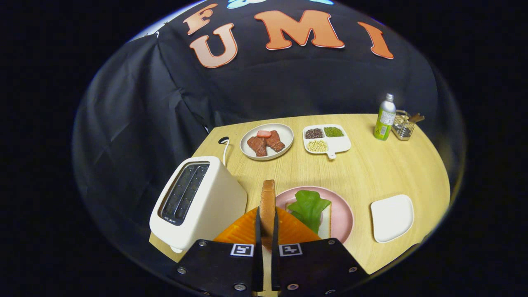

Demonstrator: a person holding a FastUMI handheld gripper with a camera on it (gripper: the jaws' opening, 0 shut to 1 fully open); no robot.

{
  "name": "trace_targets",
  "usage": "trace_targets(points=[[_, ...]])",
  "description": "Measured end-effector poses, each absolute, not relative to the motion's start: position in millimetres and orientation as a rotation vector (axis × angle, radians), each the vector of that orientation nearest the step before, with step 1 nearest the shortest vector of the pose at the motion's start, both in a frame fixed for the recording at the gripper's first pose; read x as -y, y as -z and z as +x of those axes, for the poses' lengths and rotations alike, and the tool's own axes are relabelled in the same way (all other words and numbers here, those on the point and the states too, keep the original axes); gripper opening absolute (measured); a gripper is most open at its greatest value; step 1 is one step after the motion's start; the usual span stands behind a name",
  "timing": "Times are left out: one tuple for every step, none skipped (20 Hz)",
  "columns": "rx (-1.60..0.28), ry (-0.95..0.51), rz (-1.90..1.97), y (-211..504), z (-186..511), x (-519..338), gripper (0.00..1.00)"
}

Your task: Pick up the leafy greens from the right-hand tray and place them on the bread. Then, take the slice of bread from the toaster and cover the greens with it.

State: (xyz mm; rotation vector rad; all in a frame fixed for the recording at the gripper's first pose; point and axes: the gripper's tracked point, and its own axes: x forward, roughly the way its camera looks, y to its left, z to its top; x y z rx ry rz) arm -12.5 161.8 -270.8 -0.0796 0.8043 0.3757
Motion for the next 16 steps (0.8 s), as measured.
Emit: trace_targets(points=[[-0.806,-0.371,-0.071,274.7,-10.2,-158.1,0.08],[-0.805,-0.355,-0.08,277.2,-8.5,-149.3,0.08],[-0.803,-0.345,-0.094,278.9,-6.3,-141.7,0.08],[-0.799,-0.332,-0.107,281.1,-3.5,-136.3,0.08],[-0.799,-0.33,-0.114,282.4,-1.2,-131.5,0.08],[-0.805,-0.326,-0.12,284.2,-1.0,-127.9,0.08],[-0.805,-0.318,-0.125,284.4,1.2,-123.0,0.08],[-0.806,-0.305,-0.128,284.6,3.0,-116.9,0.08],[-0.811,-0.293,-0.127,285.2,4.5,-112.1,0.1],[-0.813,-0.276,-0.123,286.8,5.9,-107.1,0.13],[-0.815,-0.254,-0.126,288.2,8.9,-100.3,0.16],[-0.82,-0.234,-0.136,290.4,10.6,-92.8,0.22],[-0.83,-0.214,-0.146,293.4,12.1,-85.1,0.25],[-0.838,-0.195,-0.151,295.5,12.8,-78.1,0.3],[-0.852,-0.182,-0.151,299.9,12.8,-73.8,0.35],[-0.865,-0.171,-0.15,304.1,12.0,-69.6,0.4]])
